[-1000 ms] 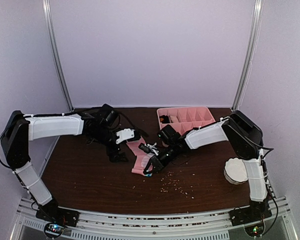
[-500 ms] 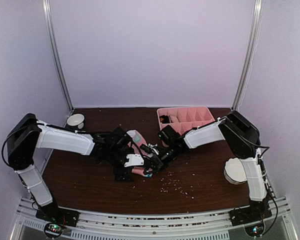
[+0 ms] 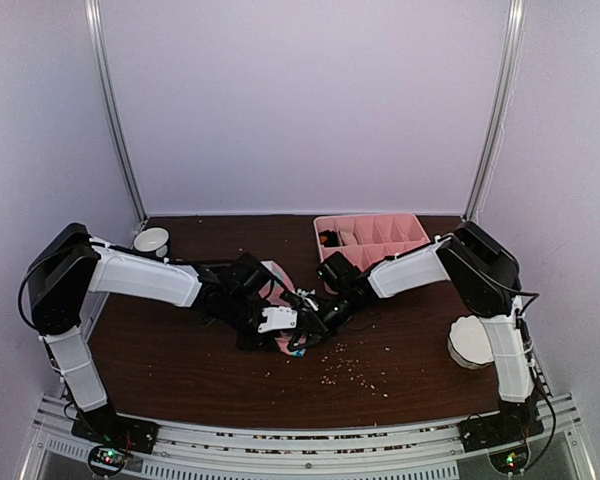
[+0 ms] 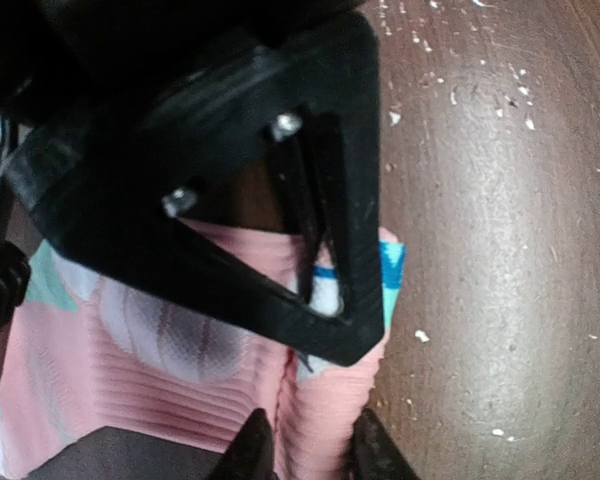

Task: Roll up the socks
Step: Roll the sock at the center of the board.

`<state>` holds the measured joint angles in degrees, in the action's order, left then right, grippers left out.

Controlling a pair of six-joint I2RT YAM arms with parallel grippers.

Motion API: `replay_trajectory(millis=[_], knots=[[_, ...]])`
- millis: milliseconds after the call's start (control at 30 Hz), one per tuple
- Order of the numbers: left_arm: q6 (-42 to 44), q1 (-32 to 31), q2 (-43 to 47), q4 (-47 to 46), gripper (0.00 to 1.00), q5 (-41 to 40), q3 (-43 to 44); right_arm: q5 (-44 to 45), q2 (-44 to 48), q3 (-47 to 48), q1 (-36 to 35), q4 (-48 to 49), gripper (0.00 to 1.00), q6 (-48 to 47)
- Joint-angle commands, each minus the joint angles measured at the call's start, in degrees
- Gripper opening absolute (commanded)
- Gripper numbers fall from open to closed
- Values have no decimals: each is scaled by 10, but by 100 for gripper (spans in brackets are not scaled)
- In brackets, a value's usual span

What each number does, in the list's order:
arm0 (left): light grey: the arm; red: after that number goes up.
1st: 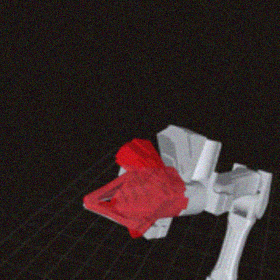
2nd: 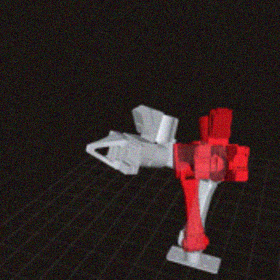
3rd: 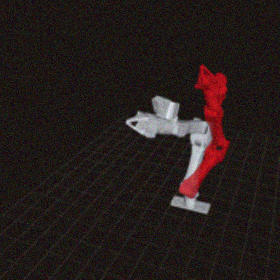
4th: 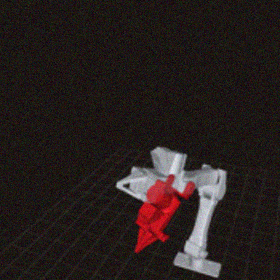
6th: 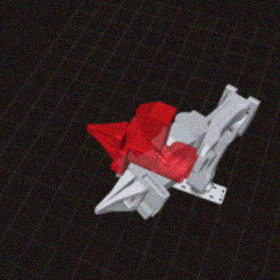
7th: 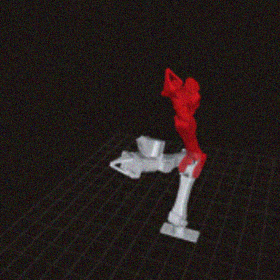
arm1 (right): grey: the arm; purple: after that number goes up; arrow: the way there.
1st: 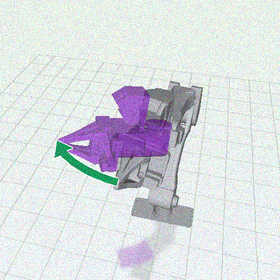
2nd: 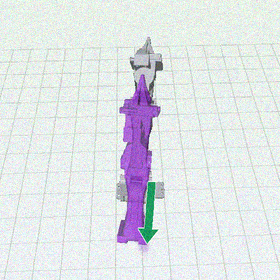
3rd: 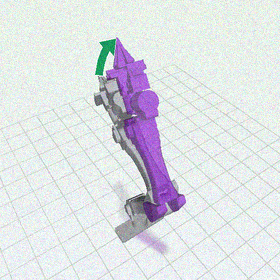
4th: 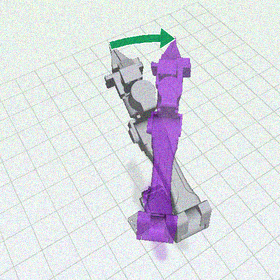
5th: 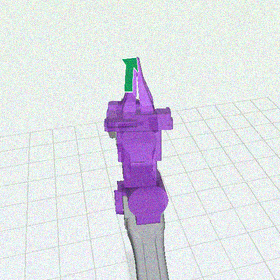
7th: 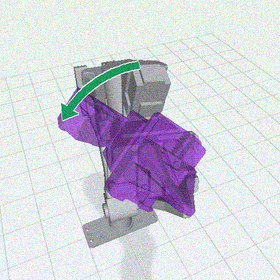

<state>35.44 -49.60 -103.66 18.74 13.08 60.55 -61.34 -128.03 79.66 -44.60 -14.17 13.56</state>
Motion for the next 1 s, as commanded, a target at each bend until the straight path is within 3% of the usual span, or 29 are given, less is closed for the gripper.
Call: replay_trajectory(millis=[0, 267, 333, 433, 533, 767, 833, 867, 900, 967], knots=[[3, 2, -17, 12, 23, 32, 13, 101, -42, -39, -5, -95, 0, 14], [-25, 29, -63, 83, 5, 108, 60, 128, 19, -118, -5, -18, 0, 24], [-35, 42, -85, 105, 2, 147, 80, 153, 55, -163, -5, 27, 6, 24], [-41, 52, -120, 149, 1, 202, 117, 183, 96, -218, -8, 74, 25, 19], [-49, 56, -157, 191, 0, 253, 145, 198, 132, -261, -13, 124, 38, 14], [-55, 56, -190, 235, 0, 250, 165, 326, 206, -306, -12, 134, 47, -23], [-62, 55, -191, 237, 0, 240, 167, 381, 246, -325, -13, 145, 56, -33], [-64, 55, -190, 240, 0, 236, 168, 418, 266, -337, -13, 155, 91, -37], [-67, 54, -189, 242, 0, 229, 169, 464, 291, -349, -14, 163, 99, -39], [-67, 52, -187, 253, 0, 221, 174, 563, 341, -381, -16, 181, 100, -40]])
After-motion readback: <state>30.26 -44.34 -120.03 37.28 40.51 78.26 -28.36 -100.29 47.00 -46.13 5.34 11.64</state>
